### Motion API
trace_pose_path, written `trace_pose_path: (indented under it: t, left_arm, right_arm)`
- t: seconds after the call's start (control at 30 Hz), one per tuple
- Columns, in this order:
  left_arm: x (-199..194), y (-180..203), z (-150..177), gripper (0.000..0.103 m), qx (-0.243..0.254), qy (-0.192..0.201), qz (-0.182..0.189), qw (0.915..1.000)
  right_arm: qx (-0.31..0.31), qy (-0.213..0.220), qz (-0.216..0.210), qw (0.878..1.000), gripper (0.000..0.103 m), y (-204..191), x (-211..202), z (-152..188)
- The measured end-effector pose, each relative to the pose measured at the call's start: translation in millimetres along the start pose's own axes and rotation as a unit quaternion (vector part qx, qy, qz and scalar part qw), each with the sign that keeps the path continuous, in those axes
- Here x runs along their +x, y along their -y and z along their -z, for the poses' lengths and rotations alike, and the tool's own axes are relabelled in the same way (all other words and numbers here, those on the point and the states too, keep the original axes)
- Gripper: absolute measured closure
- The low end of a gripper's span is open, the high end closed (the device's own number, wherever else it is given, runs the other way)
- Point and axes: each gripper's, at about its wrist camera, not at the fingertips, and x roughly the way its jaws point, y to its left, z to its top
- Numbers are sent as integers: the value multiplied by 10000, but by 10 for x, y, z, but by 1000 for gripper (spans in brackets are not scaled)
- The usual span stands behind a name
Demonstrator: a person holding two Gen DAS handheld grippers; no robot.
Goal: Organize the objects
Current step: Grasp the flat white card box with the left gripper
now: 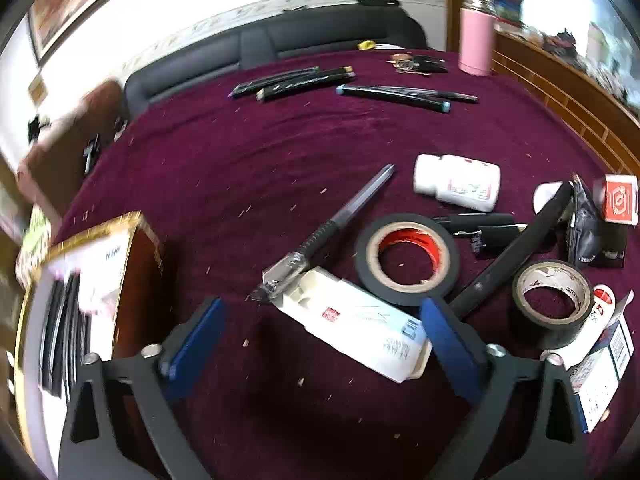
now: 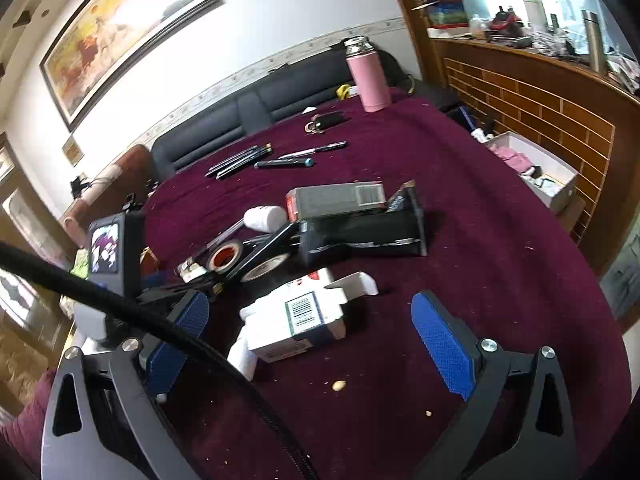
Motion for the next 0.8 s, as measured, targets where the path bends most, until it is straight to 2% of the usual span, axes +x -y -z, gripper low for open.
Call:
trace_pose_path:
  t: [0.07, 0.1, 0.33, 0.4, 0.47, 0.53, 0.57, 0.63, 0.67, 0.7, 0.77, 0.8]
  left_arm:
    - [-18, -20, 2, 84, 20, -120, 439, 9990]
    - [-7, -43, 19, 91, 71, -209, 448, 9988]
    - [-144, -356, 272, 90, 106, -376, 740, 9965]
    - [-174, -393, 343, 88, 84, -413, 643, 9970]
    - [-197, -385, 428, 81, -14, -482, 547, 9973]
    - [-214, -334, 475, 72, -6, -427, 407, 9983]
    - [-213, -289, 498, 69, 52, -260, 235, 9994]
    - [-242, -229, 554, 72, 222, -33, 96, 9997]
    - [-250, -228, 568, 80, 322, -6, 260, 9991]
    - [-258, -273, 570, 86, 243, -70, 585, 9980]
    - [-318, -402, 574, 103, -72, -128, 1306, 9913]
    - [-368, -439, 590, 103, -122, -85, 1490, 9887]
  right_arm:
    - [-47, -29, -5, 10000, 0, -9, 27, 0]
    - [-48, -37, -11, 10000, 0, -9, 33, 5]
    - [-54, -206, -118, 9997, 0, -40, 152, 43]
    - [-88, -264, -150, 9995, 0, -83, 186, 58]
    - [-132, -337, -208, 9991, 0, -145, 228, 75]
    - [-229, -372, -228, 9988, 0, -220, 244, 99]
    - [-269, -396, -239, 9986, 0, -257, 254, 111]
    - [-324, -463, -308, 9979, 0, -325, 269, 131]
    - [-339, -475, -332, 9977, 0, -347, 265, 144]
    - [-367, -494, -361, 9974, 0, -373, 260, 157]
    - [-425, -564, -369, 9968, 0, -406, 260, 182]
    - [-452, -589, -363, 9966, 0, -419, 260, 195]
